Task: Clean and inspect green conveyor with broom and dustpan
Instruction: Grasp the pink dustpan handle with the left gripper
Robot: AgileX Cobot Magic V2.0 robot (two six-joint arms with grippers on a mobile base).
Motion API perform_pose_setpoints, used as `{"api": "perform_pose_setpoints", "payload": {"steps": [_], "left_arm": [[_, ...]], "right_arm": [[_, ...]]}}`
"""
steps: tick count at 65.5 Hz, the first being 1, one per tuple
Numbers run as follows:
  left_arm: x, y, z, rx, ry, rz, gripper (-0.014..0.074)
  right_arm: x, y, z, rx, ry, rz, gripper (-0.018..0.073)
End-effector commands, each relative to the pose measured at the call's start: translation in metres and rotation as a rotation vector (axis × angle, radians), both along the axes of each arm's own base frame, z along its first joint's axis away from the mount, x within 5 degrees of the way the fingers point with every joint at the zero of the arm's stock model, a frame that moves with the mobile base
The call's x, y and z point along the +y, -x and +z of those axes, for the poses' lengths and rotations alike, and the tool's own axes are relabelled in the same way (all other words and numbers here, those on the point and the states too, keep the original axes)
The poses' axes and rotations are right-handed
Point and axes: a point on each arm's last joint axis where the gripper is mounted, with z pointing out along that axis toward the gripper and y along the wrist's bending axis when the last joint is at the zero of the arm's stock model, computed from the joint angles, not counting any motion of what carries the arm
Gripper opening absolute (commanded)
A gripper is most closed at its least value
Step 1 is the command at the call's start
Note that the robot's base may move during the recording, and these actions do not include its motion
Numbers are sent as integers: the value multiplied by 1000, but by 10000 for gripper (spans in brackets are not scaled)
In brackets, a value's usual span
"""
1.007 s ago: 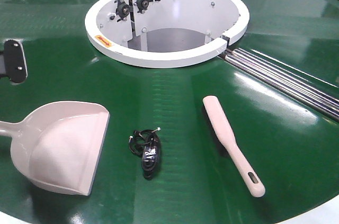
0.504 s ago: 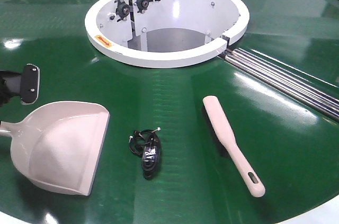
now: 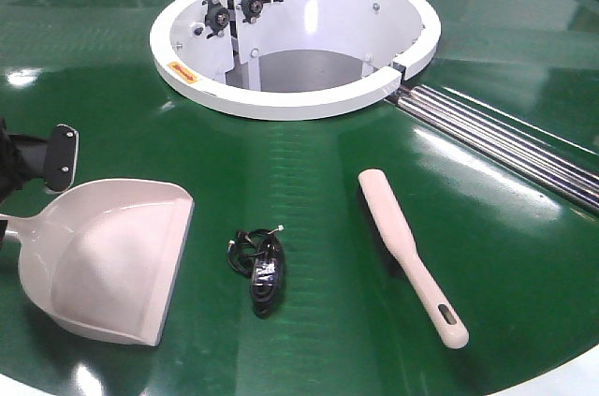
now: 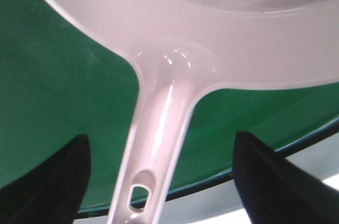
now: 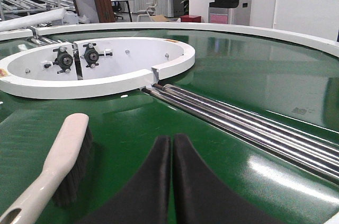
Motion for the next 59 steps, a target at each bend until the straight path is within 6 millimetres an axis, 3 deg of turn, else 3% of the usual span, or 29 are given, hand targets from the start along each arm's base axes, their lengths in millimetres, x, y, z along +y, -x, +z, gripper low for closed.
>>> {"api": "perform_pose_setpoints", "payload": {"steps": [1,46,59], "left_arm": [[1,-2,19,-77,-8,-6,559],[4,-17,-8,-33,-62,-65,587],[5,-18,-9,-14,-75,-115,521]], "right_arm": [[0,1,6,-81,12,2,-9],[0,1,6,-81,12,2,-9],[0,1,6,-81,12,2,-9]]}}
